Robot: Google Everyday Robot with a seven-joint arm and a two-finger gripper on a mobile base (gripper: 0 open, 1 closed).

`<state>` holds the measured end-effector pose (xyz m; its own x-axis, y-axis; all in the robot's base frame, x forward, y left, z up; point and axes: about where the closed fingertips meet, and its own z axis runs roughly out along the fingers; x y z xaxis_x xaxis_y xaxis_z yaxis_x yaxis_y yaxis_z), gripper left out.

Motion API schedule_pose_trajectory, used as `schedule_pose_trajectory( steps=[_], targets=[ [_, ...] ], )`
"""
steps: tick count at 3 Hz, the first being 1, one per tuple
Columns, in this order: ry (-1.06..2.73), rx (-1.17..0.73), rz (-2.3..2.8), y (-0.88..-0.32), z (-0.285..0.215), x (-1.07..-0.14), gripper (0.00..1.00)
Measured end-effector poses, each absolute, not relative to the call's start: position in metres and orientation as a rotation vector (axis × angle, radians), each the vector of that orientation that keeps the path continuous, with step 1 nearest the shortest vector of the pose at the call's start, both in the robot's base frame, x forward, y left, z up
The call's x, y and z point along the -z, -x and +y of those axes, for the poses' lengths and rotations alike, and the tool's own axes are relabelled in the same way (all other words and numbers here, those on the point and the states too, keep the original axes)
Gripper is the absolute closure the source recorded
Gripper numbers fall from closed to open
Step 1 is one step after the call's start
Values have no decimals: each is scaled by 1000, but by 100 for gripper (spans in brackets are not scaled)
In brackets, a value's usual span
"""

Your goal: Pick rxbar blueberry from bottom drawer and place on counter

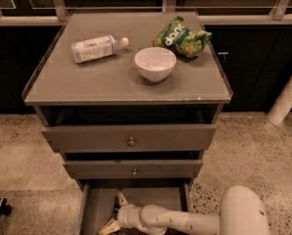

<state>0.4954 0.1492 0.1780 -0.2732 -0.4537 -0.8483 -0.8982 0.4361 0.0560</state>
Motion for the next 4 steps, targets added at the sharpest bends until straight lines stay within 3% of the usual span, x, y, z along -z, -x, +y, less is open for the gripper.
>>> schedule_pose_trajectory(
  steps=[4],
  targets=[
    [1223, -672, 1893, -500, 166, -151, 0]
  ],
)
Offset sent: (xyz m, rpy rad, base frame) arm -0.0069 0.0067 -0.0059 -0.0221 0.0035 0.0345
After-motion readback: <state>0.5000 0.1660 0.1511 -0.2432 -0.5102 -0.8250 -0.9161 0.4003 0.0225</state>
